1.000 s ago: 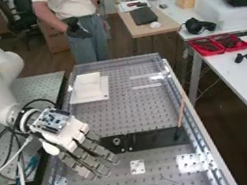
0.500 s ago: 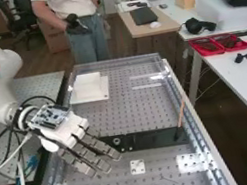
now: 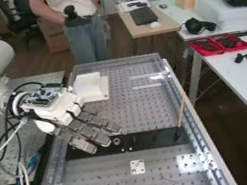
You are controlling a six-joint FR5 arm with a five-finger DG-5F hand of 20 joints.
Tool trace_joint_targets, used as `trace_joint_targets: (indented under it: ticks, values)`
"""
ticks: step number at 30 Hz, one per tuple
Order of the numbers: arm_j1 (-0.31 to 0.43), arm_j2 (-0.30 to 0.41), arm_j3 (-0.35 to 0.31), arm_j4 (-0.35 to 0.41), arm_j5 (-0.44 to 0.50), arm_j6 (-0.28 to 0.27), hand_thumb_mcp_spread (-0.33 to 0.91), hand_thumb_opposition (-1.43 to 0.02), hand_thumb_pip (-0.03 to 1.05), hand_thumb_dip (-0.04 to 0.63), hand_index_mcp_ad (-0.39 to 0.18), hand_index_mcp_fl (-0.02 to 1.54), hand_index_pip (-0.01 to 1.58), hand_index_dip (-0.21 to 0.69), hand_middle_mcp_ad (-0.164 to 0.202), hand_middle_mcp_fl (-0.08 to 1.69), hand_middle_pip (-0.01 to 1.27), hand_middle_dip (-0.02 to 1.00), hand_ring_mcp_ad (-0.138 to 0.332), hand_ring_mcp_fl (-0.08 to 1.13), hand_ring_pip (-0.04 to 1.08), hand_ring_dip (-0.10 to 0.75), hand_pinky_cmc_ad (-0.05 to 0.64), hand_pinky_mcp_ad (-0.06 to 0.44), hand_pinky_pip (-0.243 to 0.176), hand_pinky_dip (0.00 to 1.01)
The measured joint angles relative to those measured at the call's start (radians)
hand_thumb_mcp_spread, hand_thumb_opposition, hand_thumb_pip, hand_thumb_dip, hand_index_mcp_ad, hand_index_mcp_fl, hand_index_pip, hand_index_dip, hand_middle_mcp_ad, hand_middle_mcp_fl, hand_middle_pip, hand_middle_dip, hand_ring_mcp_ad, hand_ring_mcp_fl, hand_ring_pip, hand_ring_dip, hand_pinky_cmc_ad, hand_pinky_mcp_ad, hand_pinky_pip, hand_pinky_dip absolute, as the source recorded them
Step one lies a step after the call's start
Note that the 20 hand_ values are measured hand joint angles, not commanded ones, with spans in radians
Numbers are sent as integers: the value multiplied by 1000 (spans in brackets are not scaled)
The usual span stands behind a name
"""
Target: Grab the larger nut and place it in the white container
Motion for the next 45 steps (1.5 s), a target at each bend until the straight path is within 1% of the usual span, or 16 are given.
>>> trace_joint_targets:
  ticks: [6, 12, 17, 19, 22, 25, 34, 39, 44, 45]
  values:
    - [19, 53, -5, -7, -31, -12, 389, -841, 579, 222, -28, 574, 1545, 152, 82, 87, 126, 173, 164, 0, 154, 59, 314, 180, -91, 497]
    - [57, 119, -6, -44, -93, -13, 386, -841, 579, 222, -26, 574, 1545, 152, 82, 87, 126, 173, 164, 0, 155, 59, 314, 180, -91, 497]
    - [89, 157, -1, -95, -169, 2, 389, -841, 576, 222, -26, 572, 1545, 152, 82, 87, 126, 173, 164, 0, 159, 66, 314, 180, -91, 497]
    - [104, 173, 2, -117, -211, 15, 386, -841, 576, 222, -26, 572, 1545, 152, 75, 87, 126, 173, 164, 0, 159, 66, 314, 180, -91, 497]
    - [119, 187, 4, -135, -254, 33, 386, -841, 576, 222, -31, 572, 1545, 152, 75, 87, 126, 173, 166, 0, 159, 66, 316, 180, -91, 497]
    - [128, 195, 6, -151, -293, 49, 389, -841, 576, 222, -31, 572, 1545, 152, 75, 101, 126, 173, 166, 0, 157, 66, 312, 176, -91, 497]
    - [160, 203, 14, -202, -408, 68, 386, -841, 579, 222, -31, 572, 1545, 152, 75, 101, 127, 173, 166, 2, 152, 75, 316, 176, -91, 483]
    - [178, 198, 14, -208, -435, 76, 386, -841, 579, 222, -28, 572, 1545, 152, 75, 120, 126, 173, 166, 0, 138, 75, 312, 180, -93, 482]
    - [199, 184, 4, -201, -450, 96, 386, -841, 576, 222, -28, 572, 1545, 152, 75, 120, 126, 173, 166, 0, 138, 75, 316, 176, -93, 485]
    - [203, 181, 1, -200, -452, 97, 386, -841, 576, 222, -28, 572, 1545, 152, 75, 120, 126, 173, 166, 0, 138, 75, 316, 176, -93, 468]
